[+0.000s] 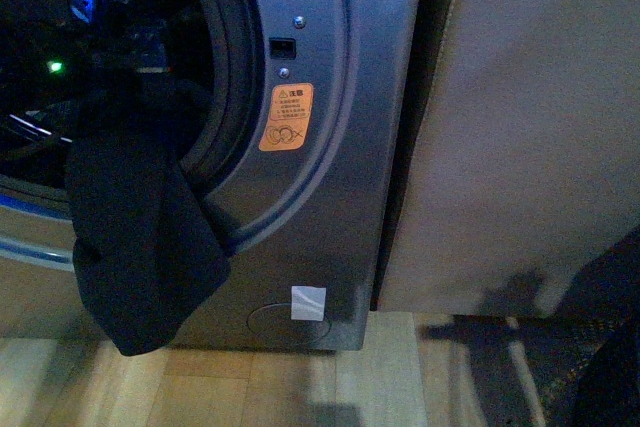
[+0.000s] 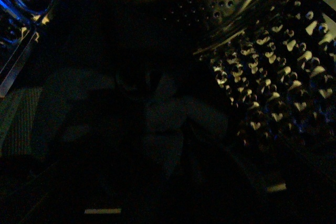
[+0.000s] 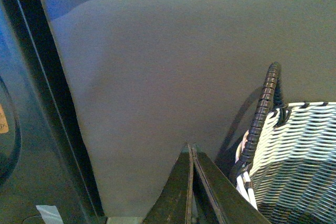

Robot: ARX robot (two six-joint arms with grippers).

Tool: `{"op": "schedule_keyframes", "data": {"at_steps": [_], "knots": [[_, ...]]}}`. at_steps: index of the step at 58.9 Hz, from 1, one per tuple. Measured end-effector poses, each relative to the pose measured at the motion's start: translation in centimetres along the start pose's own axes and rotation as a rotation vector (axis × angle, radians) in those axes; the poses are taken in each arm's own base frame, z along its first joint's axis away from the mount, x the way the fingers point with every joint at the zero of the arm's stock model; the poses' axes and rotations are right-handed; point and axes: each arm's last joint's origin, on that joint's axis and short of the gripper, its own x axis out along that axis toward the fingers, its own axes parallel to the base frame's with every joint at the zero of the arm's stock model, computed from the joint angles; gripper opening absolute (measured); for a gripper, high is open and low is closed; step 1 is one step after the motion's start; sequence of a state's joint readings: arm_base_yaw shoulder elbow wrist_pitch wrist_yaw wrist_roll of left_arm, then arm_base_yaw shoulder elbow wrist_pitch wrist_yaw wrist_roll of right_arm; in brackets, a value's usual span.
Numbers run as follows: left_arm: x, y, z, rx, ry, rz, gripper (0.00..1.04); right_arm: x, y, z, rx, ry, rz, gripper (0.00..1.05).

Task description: Put clothes into washing machine

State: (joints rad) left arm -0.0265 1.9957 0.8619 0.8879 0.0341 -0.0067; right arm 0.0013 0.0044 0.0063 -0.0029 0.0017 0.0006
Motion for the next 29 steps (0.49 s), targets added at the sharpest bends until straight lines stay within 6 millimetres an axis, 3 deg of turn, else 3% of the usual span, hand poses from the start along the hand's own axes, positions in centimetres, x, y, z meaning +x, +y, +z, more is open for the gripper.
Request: {"op": "schedule_keyframes", "data": {"at_steps": [10,22,29], "knots": [[-4.5,0.1,-0.1,-0.015,0.013,-0.005,0.98,0.0,0.0,0.0,0.000,0.000,0.000,0.02],[-10.8,-1.1,0.3,-0.007,-0.053,-0.077,0.98,0.0,0.0,0.0,0.000,0.000,0.000,0.02],[-14.6,-1.7,0.2,0.001,-0.210,0.032,0.81,0.0,0.0,0.0,0.000,0.000,0.000,0.02]]}}
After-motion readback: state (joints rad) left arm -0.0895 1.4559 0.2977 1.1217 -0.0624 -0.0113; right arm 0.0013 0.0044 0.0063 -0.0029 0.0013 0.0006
